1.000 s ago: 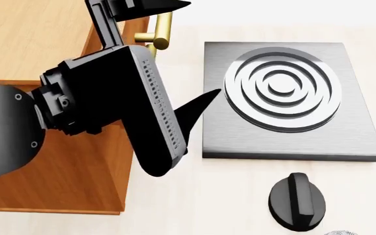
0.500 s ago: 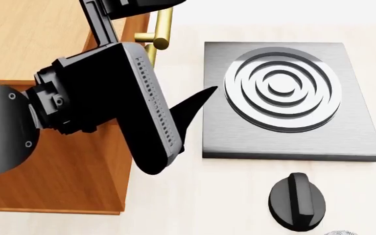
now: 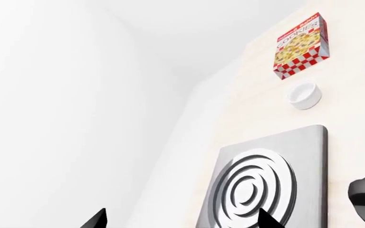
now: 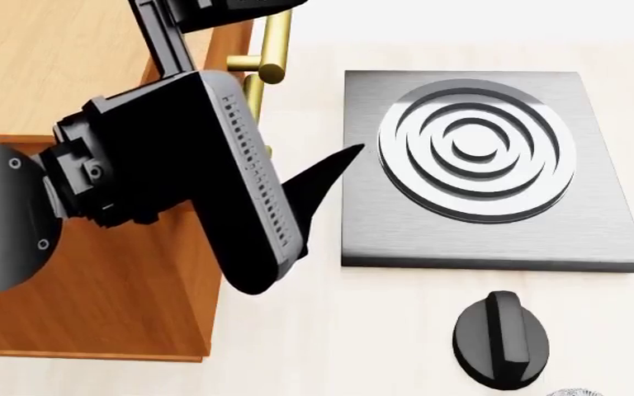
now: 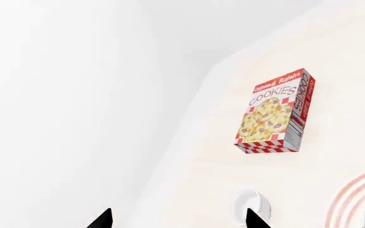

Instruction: Pick the akita bowl on the wooden cabinet and place it on the plate.

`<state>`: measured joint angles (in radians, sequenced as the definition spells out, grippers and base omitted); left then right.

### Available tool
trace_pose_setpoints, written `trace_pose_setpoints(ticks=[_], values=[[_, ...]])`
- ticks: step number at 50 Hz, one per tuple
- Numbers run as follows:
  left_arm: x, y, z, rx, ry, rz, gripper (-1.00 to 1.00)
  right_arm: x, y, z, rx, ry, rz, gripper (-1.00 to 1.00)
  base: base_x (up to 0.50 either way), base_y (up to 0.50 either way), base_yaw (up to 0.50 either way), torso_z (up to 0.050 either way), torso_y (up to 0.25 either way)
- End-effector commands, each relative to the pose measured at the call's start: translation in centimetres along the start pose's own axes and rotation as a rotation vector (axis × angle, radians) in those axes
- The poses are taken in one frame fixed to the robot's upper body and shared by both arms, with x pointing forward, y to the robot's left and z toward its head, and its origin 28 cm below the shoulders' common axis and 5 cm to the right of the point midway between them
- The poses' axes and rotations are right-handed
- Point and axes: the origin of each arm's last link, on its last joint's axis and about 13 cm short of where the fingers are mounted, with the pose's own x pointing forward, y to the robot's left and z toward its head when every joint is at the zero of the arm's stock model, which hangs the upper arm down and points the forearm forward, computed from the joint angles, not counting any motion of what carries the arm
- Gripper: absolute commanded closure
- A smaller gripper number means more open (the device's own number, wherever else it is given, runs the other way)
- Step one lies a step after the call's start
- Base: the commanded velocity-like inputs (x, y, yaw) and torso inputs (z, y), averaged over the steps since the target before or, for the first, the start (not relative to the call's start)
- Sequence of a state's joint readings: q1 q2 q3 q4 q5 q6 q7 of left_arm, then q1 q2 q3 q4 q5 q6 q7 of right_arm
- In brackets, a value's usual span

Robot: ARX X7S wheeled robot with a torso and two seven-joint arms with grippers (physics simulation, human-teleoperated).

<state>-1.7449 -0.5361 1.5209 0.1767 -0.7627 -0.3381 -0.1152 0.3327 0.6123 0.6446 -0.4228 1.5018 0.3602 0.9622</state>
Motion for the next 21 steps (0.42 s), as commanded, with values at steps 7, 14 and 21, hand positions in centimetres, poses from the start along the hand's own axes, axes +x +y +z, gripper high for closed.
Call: trace_pose_setpoints(ticks=[7, 14, 21], values=[[0.2, 0.3, 0.5, 0.01, -0.011, -0.008, -1.0, -3.5, 5.7, 1.8, -0.006, -0.027, 0.266, -1.0, 0.0, 0.0, 0.0, 0.0, 0.0], [0.1, 0.2, 0.3, 0.004, -0.011, -0.005, -1.0, -5.3, 7.5, 2.4, -0.007, -0.026, 0.359, -1.0, 0.0, 0.0, 0.0, 0.0, 0.0], [-0.1, 0.3, 0.3, 0.004, -0.012, 0.002, -1.0, -7.0, 9.2, 3.1, -0.02, -0.03, 0.446, -1.0, 0.0, 0.0, 0.0, 0.0, 0.0]])
